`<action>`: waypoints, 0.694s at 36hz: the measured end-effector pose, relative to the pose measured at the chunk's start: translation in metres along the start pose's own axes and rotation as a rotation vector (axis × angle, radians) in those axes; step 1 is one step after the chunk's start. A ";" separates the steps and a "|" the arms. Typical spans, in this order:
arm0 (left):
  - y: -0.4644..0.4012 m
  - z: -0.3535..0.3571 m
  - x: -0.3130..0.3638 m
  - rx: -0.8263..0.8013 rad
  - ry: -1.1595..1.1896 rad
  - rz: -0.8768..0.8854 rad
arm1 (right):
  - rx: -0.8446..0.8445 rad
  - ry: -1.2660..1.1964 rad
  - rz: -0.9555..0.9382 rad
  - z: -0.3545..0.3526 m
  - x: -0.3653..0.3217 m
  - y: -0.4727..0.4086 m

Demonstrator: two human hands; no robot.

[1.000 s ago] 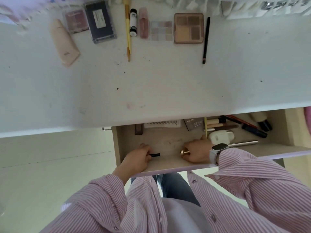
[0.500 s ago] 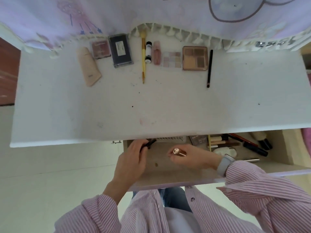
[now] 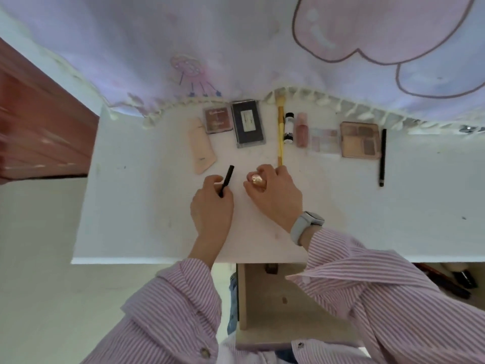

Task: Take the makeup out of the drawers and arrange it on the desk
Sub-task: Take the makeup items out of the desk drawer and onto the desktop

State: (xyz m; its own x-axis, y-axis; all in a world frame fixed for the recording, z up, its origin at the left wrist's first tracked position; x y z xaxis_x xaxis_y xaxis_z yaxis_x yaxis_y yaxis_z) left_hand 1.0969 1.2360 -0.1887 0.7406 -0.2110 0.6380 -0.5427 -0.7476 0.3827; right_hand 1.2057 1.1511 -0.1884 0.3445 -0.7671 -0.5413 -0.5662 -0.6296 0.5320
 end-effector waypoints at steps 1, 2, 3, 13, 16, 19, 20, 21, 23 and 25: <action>-0.007 -0.001 0.004 0.005 -0.012 0.002 | 0.033 0.019 0.010 0.001 -0.003 -0.006; -0.014 -0.001 0.007 0.004 -0.003 0.007 | 0.054 0.034 0.016 0.002 -0.005 -0.011; -0.020 -0.001 0.011 -0.006 0.019 0.015 | 0.066 0.040 0.022 0.002 -0.008 -0.015; -0.034 0.003 0.002 -0.054 -0.021 0.251 | 0.055 -0.279 -0.038 -0.008 -0.001 -0.012; -0.020 0.013 -0.005 -0.064 -0.167 0.409 | 0.126 -0.201 -0.169 -0.005 0.002 -0.003; -0.010 0.025 -0.009 -0.108 -0.303 0.505 | 0.215 -0.137 -0.234 0.001 0.004 -0.003; -0.009 0.027 -0.009 -0.126 -0.318 0.507 | 0.239 -0.122 -0.243 0.002 0.005 -0.004; -0.008 0.028 -0.010 -0.138 -0.328 0.501 | 0.256 -0.116 -0.251 0.003 0.005 -0.004; -0.009 0.029 -0.011 -0.154 -0.344 0.489 | 0.272 -0.118 -0.253 0.005 0.006 -0.003; -0.010 0.030 -0.011 -0.171 -0.351 0.483 | 0.289 -0.104 -0.239 0.007 0.010 0.000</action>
State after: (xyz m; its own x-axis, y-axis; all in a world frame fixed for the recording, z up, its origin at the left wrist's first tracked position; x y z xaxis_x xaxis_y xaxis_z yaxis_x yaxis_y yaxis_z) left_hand 1.1062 1.2266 -0.2193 0.4657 -0.7165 0.5193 -0.8834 -0.4108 0.2253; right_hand 1.2033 1.1443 -0.1981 0.4229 -0.5767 -0.6990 -0.6718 -0.7172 0.1853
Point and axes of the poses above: each hand's wrist, its own y-axis away from the middle knuckle, its own z-axis out of the palm, x = y × z, the point moved 3 cm from there along -y, towards the middle knuckle, and after that the axes turned 15 degrees about -x, right-handed, at the moved point
